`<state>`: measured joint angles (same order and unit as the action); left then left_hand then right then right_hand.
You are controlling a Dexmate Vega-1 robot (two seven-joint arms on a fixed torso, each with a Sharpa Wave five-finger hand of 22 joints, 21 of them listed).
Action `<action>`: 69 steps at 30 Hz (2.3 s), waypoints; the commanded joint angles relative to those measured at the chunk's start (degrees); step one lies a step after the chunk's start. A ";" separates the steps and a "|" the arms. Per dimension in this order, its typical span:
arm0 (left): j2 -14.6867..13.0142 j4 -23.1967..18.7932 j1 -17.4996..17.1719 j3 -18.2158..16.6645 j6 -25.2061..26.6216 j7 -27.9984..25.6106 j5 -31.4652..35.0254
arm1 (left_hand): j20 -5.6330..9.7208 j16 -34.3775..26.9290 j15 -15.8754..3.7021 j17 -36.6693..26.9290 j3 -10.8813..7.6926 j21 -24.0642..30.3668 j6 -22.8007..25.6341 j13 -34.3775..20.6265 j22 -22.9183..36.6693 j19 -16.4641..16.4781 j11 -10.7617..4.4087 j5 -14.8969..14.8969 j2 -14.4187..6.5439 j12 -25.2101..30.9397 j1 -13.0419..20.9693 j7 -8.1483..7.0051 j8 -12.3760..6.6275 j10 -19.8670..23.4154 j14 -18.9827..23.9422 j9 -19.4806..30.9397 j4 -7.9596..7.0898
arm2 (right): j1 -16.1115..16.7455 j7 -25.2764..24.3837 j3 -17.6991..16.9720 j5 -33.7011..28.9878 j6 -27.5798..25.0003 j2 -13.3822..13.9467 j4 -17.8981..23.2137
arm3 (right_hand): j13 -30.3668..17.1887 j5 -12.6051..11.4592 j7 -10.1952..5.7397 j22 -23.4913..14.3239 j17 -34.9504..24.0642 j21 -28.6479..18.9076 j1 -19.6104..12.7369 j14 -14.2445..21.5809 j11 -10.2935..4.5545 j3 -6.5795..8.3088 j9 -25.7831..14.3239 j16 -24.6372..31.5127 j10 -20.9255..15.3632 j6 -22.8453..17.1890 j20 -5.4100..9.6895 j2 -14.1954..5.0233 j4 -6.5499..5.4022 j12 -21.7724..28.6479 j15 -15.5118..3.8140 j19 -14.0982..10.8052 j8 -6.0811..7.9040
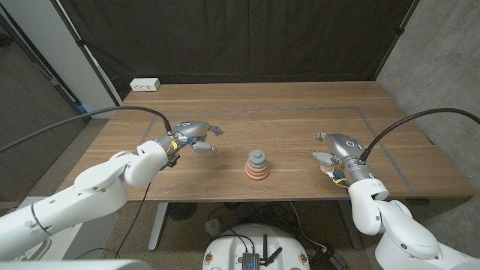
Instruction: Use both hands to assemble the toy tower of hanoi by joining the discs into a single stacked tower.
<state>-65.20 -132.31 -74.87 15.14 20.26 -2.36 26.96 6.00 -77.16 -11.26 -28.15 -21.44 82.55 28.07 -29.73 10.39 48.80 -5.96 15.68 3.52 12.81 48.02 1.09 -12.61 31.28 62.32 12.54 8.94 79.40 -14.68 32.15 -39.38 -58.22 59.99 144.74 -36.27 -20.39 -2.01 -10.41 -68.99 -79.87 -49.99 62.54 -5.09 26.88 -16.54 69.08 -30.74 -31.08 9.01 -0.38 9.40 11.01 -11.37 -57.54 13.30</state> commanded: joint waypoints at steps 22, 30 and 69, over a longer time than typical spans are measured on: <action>1.32 4.15 -8.76 -5.00 -1.13 -11.20 -2.62 | 5.73 0.24 -1.29 -0.20 -0.10 -0.33 0.47 0.26 0.20 -0.68 -0.25 0.19 0.06 -0.70 0.12 -0.70 0.19 -0.62 -0.77 0.14 0.10 | -1.69 -0.08 3.88 -1.62 -2.28 -0.78 0.35 | 0.21 -0.17 -0.10 -0.20 0.93 0.37 0.34 -1.48 0.28 -0.16 -0.42 -1.38 1.81 1.02 3.32 0.52 -0.11 0.26 -1.26 1.70 -0.29; 2.36 4.48 -9.82 -6.40 -1.74 -12.00 -4.47 | 5.66 0.31 -1.28 -0.15 -0.10 -0.52 0.57 0.40 0.16 -0.76 -0.42 0.15 -0.12 -0.77 -0.27 -0.76 0.26 -0.65 -0.96 0.14 -0.07 | -1.44 -0.55 3.99 -1.69 -3.12 -0.96 0.35 | 0.35 -0.02 -1.83 -0.22 0.85 0.34 0.44 -1.53 -0.78 -0.39 -0.46 -1.43 1.67 1.55 3.29 0.65 -0.14 0.42 -1.24 2.15 -0.44; 4.73 5.34 -8.00 -5.54 -4.29 -11.10 -9.48 | 5.68 0.14 -1.28 -0.62 -0.62 -1.39 2.53 0.59 0.02 -0.41 -0.27 -0.04 -1.66 -0.18 -2.08 -0.63 0.11 1.07 -0.87 0.13 -0.44 | -10.37 7.78 10.41 4.15 -14.74 6.08 2.20 | 1.85 1.05 -0.08 -0.32 4.28 0.41 -1.14 -4.82 1.19 -2.36 -0.05 -4.43 7.33 6.51 3.27 3.15 0.32 -0.52 -1.23 5.16 -1.81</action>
<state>-60.72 -127.01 -83.56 9.17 16.97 -14.11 19.19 6.04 -76.92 -10.84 -28.57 -21.67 81.22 29.97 -28.92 10.40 48.44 -6.17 15.68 2.22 12.34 46.13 0.64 -12.61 31.44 61.50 12.55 8.70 74.46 -9.92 37.62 -36.39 -68.37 63.45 145.92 -34.35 -19.48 -2.14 -10.53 -64.73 -79.44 -51.41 58.04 -3.80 24.78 -16.46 64.98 -23.73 -24.83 7.31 2.26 9.58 10.58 -9.12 -52.55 11.59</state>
